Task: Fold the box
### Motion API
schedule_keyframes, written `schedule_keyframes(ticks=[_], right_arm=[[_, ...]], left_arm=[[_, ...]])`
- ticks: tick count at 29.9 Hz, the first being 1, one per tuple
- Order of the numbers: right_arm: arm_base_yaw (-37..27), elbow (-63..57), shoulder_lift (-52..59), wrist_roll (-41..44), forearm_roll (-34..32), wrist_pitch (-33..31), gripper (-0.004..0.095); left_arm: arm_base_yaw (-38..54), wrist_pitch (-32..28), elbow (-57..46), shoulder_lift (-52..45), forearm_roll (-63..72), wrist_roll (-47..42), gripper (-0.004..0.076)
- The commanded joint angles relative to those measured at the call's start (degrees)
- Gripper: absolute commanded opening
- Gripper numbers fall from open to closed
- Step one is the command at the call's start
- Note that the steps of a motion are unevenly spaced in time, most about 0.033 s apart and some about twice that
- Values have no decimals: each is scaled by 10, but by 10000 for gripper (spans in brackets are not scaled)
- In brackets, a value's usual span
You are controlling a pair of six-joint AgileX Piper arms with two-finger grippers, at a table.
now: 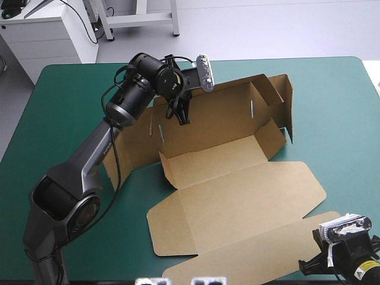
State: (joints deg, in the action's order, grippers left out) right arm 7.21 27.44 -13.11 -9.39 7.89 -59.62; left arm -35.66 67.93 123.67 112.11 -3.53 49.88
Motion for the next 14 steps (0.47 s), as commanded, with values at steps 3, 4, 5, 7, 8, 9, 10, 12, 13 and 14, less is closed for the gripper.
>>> schedule_keyframes(ticks=[3,4,5,7,8,9,10,12,13,14], right_arm=[[-2,13,-8,-2,4,35,-20],[-2,13,-8,-2,4,35,-20],[-2,13,-8,-2,4,35,-20],[-2,13,-8,-2,4,35,-20],[-2,13,-8,-2,4,35,-20],[-2,13,-8,-2,4,35,-20],[-2,13,-8,-2,4,35,-20],[-2,13,-8,-2,4,35,-20],[-2,13,-8,-2,5,35,-20],[-2,13,-8,-2,5,36,-20]], left_arm=[[-9,-35,11,-51,44,40,-9],[-9,-36,4,-60,52,50,-9],[-9,-37,-7,-67,56,55,-9],[-9,-50,-39,-90,56,58,-9],[-9,-61,-62,-104,53,62,-9],[-9,-76,-88,-119,53,74,-9],[-9,-99,-113,-136,53,87,-9],[-9,-170,-183,-170,45,99,-9],[-9,-205,-213,-183,41,102,-9],[-9,-249,-251,-200,35,102,-9]])
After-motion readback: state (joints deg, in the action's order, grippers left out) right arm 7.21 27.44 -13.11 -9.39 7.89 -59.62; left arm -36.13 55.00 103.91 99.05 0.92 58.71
